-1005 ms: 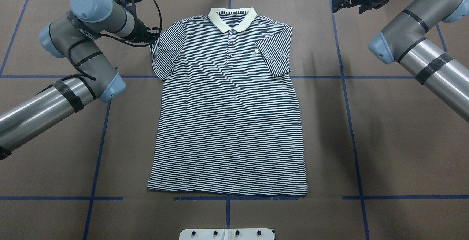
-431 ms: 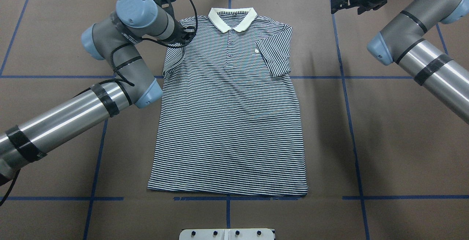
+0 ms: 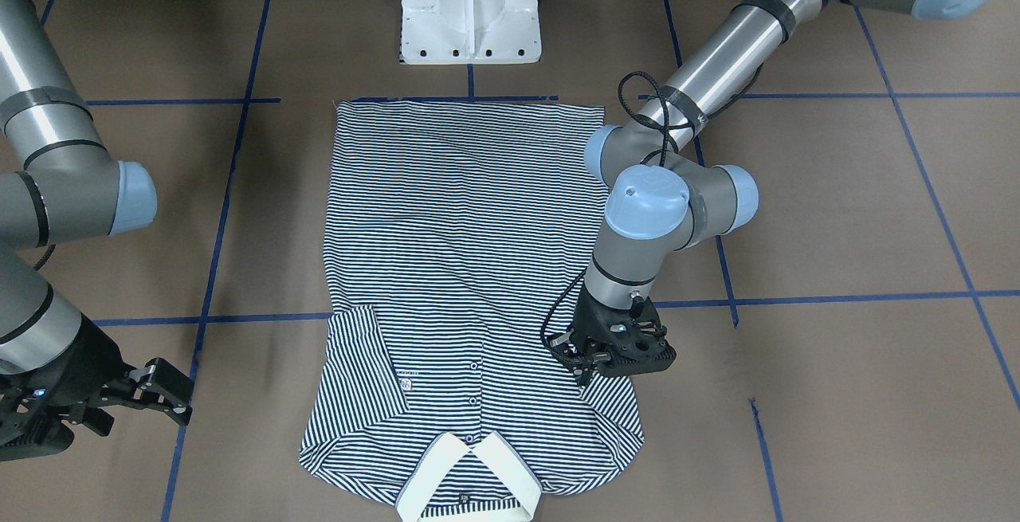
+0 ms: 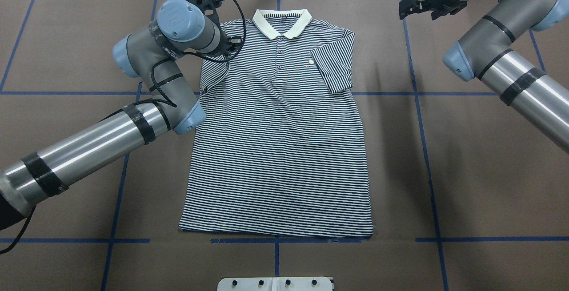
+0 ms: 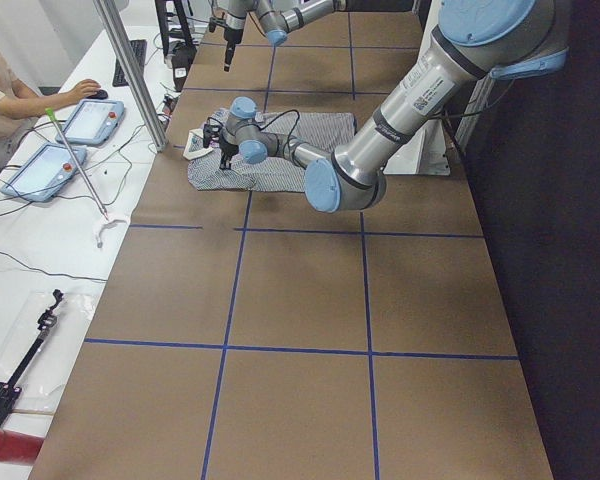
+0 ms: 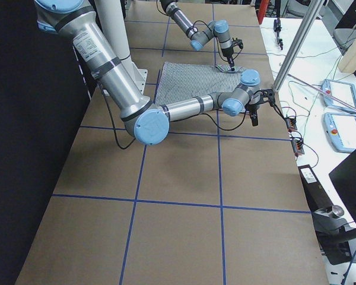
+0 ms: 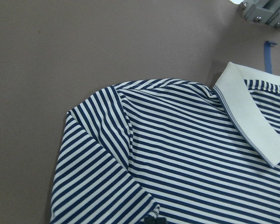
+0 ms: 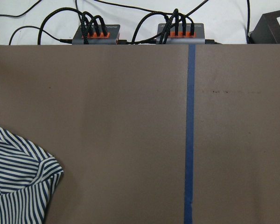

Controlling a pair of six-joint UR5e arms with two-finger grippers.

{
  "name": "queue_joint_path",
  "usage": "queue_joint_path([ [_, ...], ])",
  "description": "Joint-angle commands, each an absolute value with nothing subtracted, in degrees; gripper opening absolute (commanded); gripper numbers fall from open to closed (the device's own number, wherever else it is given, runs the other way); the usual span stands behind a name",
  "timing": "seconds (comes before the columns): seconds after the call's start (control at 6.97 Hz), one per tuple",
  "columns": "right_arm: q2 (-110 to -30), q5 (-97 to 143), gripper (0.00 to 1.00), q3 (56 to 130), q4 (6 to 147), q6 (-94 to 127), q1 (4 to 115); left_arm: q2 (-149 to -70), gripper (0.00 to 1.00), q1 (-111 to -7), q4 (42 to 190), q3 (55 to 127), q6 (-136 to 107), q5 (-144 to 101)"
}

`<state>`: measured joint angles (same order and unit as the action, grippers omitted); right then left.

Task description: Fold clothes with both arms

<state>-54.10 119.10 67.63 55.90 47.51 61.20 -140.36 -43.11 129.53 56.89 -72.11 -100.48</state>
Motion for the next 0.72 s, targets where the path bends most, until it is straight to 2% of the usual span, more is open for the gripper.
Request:
queue_joint_path([
  [0.0,-53.5,118.7,1.00,69.2,55.7,52.8,58.3,-140.1,0.67,-43.1,130.3,58.3,-72.5,-100.0],
  [0.29,-55.0,112.1,1.00,79.0,55.9,69.3,49.5,-132.2,0.77,-42.7,132.0,72.4,-75.9,-100.6],
  [0.57,-64.6,100.8,1.00,93.7,57.5,82.7,38.5,-126.1,0.79,-40.8,132.2,81.1,-75.9,-100.6],
])
